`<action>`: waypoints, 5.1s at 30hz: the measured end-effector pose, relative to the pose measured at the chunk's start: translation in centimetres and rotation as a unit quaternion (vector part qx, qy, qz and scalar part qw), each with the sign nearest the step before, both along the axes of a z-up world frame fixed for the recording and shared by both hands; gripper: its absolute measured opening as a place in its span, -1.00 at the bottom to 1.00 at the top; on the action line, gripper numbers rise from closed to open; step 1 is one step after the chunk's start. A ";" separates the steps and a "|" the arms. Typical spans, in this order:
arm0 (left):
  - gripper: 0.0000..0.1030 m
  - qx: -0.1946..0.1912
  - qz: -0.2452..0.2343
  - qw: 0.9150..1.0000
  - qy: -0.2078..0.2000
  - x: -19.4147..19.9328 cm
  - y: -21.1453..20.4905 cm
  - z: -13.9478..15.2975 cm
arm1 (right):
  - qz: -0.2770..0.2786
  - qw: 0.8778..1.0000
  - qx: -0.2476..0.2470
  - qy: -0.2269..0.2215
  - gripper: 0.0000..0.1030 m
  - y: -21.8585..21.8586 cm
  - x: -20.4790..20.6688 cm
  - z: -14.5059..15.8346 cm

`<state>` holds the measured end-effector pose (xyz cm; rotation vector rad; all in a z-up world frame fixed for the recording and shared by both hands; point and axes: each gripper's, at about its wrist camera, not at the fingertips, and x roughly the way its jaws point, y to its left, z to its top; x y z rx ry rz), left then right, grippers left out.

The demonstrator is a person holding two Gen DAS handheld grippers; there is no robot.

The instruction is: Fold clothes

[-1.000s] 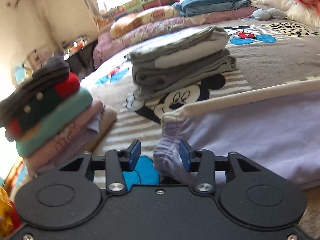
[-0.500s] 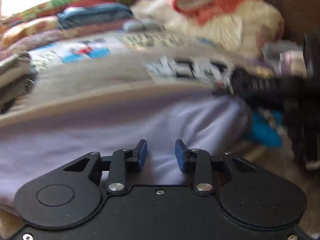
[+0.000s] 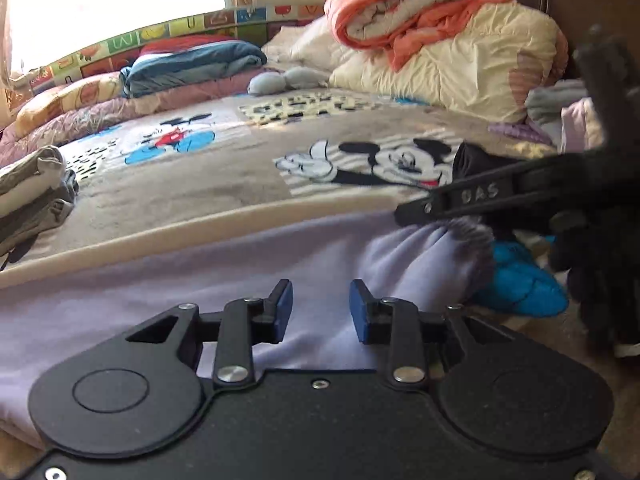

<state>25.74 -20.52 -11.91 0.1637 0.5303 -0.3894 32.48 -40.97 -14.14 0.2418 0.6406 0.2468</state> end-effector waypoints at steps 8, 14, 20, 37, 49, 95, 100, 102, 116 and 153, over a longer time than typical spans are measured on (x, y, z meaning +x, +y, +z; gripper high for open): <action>-0.22 0.005 -0.029 0.999 0.013 -8.9 4.7 -0.5 | -0.012 0.998 0.060 -0.034 -0.13 -1.0 -0.8 1.2; -0.22 -0.066 0.091 0.994 0.010 -7.4 11.6 1.2 | 0.003 0.996 0.069 -0.056 -0.10 -0.3 -1.6 2.2; -0.22 -0.087 0.183 0.978 -0.038 -2.3 16.3 3.6 | 0.103 0.990 0.038 -0.086 -0.10 5.4 -3.5 3.6; -0.28 0.063 0.091 0.994 0.021 -2.0 11.1 -2.3 | 0.255 0.966 -0.027 -0.026 -0.10 10.0 -6.2 1.3; -0.09 -0.043 0.102 0.994 0.018 -4.4 12.9 0.1 | 0.112 0.992 0.047 -0.029 -0.21 3.7 -4.9 0.4; -0.75 -0.465 0.356 0.803 0.111 4.8 39.9 -3.3 | 0.075 0.990 0.114 -0.033 -0.06 1.1 -3.1 -1.4; -0.79 -0.423 0.340 0.836 0.077 4.6 37.1 0.4 | 0.077 0.988 0.127 -0.033 -0.06 0.7 -3.2 -1.3; -0.79 -0.390 0.328 0.858 0.062 4.6 35.2 2.1 | 0.077 0.987 0.140 -0.033 -0.06 0.4 -3.2 -1.2; -0.81 -0.225 0.216 0.950 0.002 4.6 18.5 7.9 | 0.068 0.963 0.253 -0.062 0.00 -3.7 -4.5 -0.7; -0.03 0.186 -0.084 0.971 -0.125 -3.9 -9.9 -0.1 | -0.006 0.949 0.308 -0.074 0.03 -10.0 -5.6 -1.6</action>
